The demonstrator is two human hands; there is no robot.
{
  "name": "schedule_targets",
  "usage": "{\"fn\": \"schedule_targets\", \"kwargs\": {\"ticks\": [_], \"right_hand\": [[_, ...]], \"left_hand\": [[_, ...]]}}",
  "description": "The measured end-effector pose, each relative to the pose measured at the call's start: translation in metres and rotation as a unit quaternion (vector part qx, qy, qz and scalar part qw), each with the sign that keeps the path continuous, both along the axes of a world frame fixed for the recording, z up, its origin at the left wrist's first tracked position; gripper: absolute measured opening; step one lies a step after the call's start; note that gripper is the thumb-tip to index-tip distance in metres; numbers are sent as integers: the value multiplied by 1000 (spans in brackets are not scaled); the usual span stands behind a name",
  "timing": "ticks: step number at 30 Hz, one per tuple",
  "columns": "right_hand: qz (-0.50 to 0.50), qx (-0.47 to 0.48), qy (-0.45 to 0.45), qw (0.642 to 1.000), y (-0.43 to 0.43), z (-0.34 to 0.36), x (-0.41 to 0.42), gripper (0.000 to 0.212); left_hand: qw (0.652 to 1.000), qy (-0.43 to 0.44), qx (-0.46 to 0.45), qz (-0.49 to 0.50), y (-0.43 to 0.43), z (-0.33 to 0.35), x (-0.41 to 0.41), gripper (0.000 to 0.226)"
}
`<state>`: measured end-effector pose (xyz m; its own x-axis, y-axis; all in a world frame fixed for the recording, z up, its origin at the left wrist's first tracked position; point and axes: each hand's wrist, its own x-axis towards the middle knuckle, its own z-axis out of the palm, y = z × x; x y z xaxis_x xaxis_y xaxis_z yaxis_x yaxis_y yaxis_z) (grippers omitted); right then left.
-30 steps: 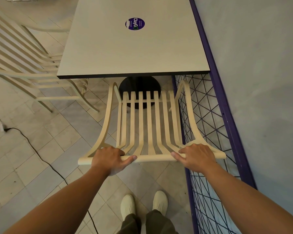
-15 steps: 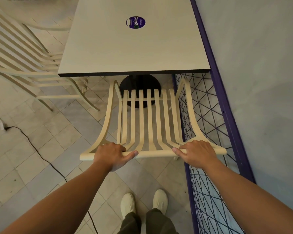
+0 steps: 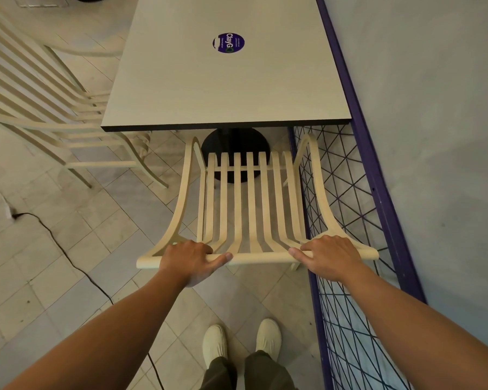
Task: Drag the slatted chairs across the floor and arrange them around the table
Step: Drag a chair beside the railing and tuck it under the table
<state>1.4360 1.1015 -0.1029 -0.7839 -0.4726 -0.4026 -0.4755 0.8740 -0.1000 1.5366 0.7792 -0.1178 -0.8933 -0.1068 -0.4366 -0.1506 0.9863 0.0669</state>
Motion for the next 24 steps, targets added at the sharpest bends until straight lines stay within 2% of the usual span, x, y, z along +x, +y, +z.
{"fn": "schedule_targets", "kwargs": {"ticks": [3, 6, 9, 15, 19, 24], "right_hand": [[14, 2, -20, 1000, 2, 1, -2, 94], [31, 4, -36, 999, 4, 2, -4, 94], [26, 10, -45, 999, 6, 2, -5, 89], [15, 14, -27, 999, 7, -4, -7, 103], [18, 17, -21, 999, 6, -4, -9, 101], [20, 12, -13, 1000, 5, -4, -15, 112]], "left_hand": [[1000, -1, 3, -2, -3, 0, 0, 98], [1000, -5, 7, -24, -4, 0, 1, 110], [1000, -1, 4, -24, -3, 2, 0, 111], [999, 3, -12, -31, -2, 5, -2, 109], [999, -6, -25, -37, -1, 10, -4, 101], [999, -6, -32, -36, -1, 12, -10, 104]]}}
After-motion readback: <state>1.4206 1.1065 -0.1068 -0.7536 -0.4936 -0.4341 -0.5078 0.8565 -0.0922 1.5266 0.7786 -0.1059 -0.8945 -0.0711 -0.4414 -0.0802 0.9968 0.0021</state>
